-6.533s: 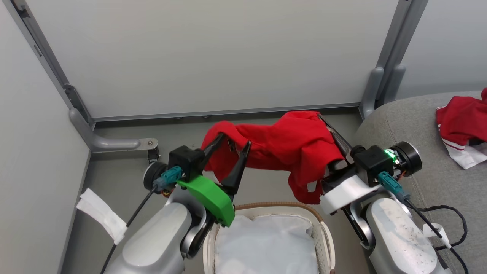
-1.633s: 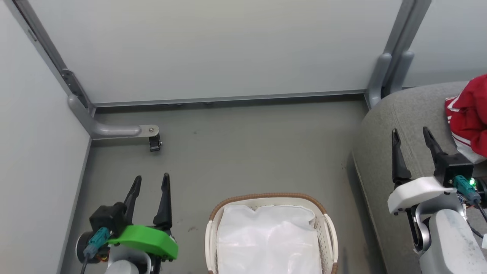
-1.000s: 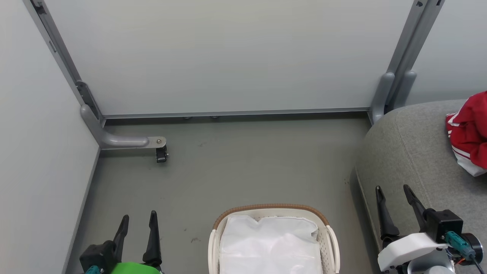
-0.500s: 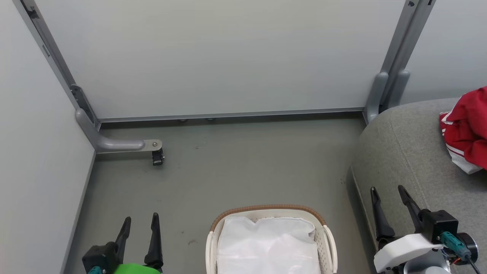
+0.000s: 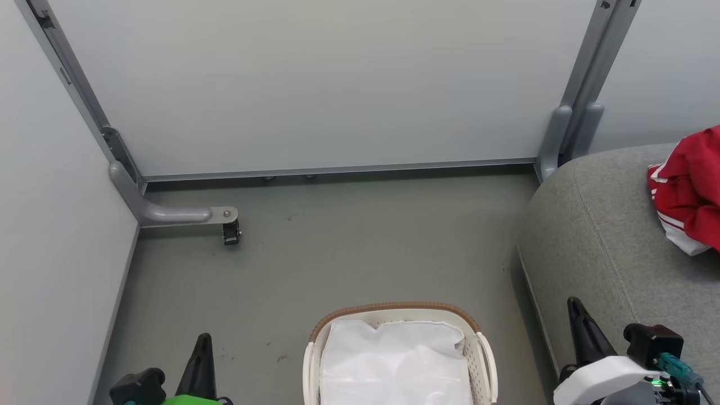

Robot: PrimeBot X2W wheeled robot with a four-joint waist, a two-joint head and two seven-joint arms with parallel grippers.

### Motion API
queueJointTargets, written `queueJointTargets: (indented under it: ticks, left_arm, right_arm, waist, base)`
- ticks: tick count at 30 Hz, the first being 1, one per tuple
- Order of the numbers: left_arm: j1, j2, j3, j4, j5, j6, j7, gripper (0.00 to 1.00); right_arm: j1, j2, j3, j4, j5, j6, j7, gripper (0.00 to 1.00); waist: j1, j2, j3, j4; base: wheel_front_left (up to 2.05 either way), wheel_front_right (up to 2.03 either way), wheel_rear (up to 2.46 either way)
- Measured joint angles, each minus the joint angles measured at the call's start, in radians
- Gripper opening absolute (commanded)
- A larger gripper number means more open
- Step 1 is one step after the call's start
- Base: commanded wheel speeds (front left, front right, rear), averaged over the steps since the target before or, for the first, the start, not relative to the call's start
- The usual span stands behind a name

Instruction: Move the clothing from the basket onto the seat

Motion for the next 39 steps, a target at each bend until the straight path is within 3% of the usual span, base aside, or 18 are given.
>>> queueJointTargets:
  ticks: [39]
  left_arm:
    - [-0.053, -0.001, 0.089, -0.066, -0.536, -0.005, 0.157, 0.00]
  right_arm:
    - [-0.042, -0.004, -0.036, -0.024, 0.608, 0.000, 0.150, 0.00]
  waist:
    - [0.0000, 0.0000, 0.014, -0.035]
  base:
    - [0.00, 0.00, 0.00]
